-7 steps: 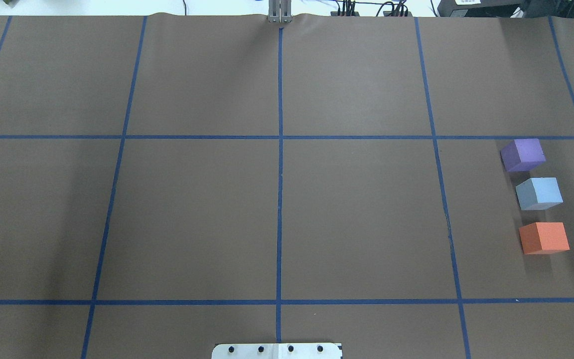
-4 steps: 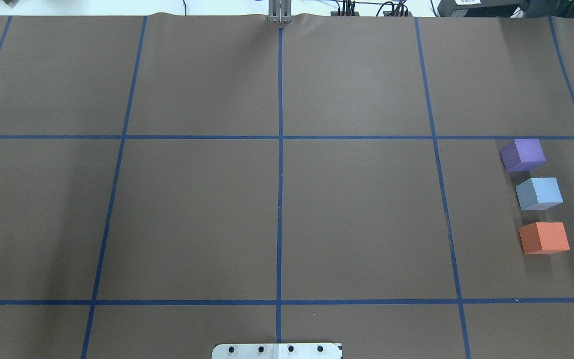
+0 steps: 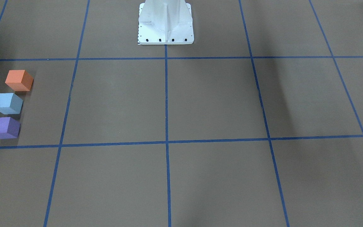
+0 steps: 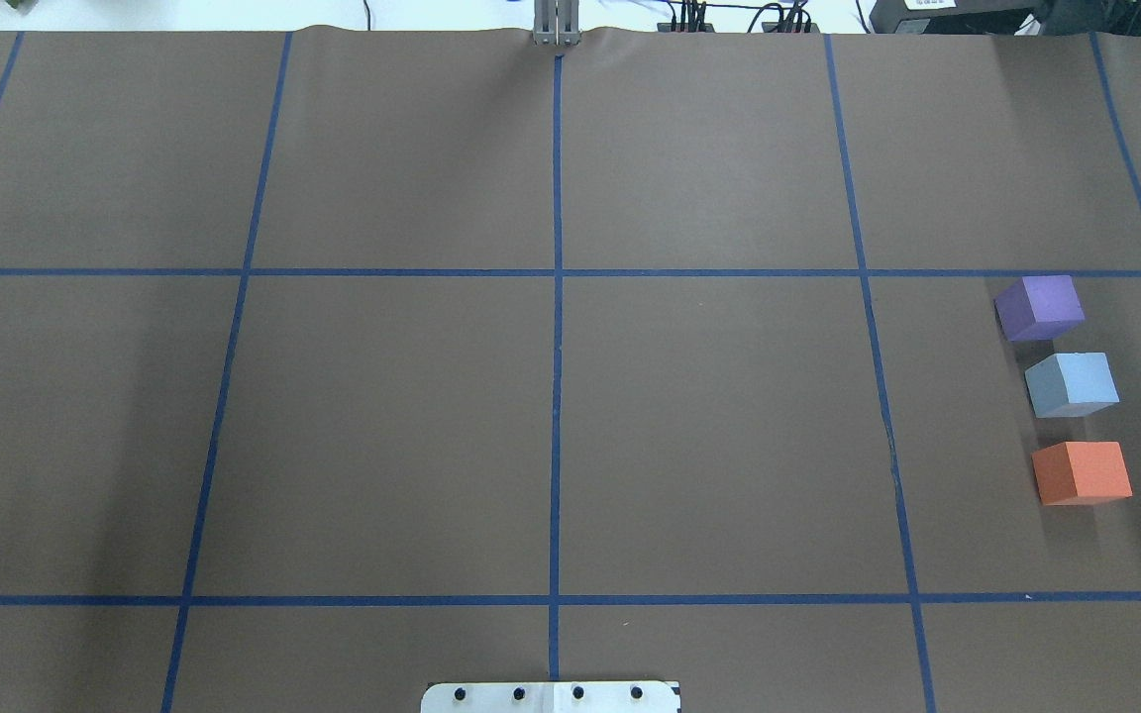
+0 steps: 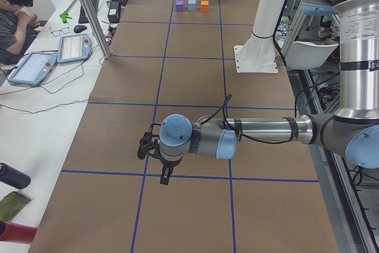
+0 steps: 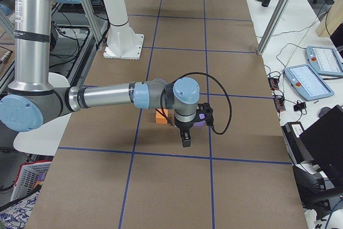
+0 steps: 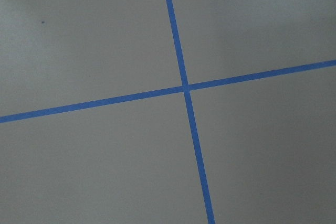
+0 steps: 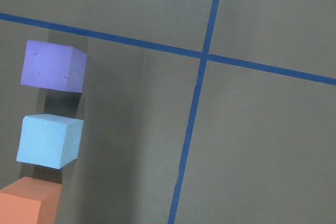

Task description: Place blue block between orange and purple blocks

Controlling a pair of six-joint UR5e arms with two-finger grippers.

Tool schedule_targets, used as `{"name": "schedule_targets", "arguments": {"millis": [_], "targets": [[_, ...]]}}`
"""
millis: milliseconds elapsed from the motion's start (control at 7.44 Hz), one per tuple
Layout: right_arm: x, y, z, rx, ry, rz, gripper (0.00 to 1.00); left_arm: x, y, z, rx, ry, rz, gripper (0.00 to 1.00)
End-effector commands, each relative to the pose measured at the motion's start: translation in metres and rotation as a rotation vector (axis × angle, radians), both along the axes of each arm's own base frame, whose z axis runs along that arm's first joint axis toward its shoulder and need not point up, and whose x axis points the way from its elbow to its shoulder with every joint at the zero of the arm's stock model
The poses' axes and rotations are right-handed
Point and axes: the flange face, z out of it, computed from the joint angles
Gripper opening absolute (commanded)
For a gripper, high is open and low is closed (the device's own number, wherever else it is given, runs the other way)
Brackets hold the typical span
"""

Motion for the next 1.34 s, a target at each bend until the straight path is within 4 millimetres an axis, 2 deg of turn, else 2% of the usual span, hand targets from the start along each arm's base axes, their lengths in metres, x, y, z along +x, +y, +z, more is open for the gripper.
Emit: {"name": "schedule_targets", "arguments": {"millis": [0,134,269,538,1210], "targets": [[0.000,0.000,0.000,-0.001,0.000,-0.001,1.00,0.001,0.015,-0.014,-0.042,0.000,-0.001,1.00],[0.000,0.000,0.002,-0.004,0.000,-0.001,1.00,0.003,0.017,-0.033,-0.077,-0.008,0.004,1.00],[0.000,0.001,0.002,-0.005,-0.002,-0.001,1.00,0.004,0.020,-0.041,-0.104,-0.011,0.005,1.00],[0.000,0.001,0.002,-0.004,-0.002,-0.002,1.00,-0.002,0.021,-0.035,-0.110,-0.096,-0.004,1.00],[-0.001,0.001,0.002,-0.004,-0.008,-0.002,1.00,-0.003,0.022,-0.035,-0.112,-0.098,-0.004,1.00]]}}
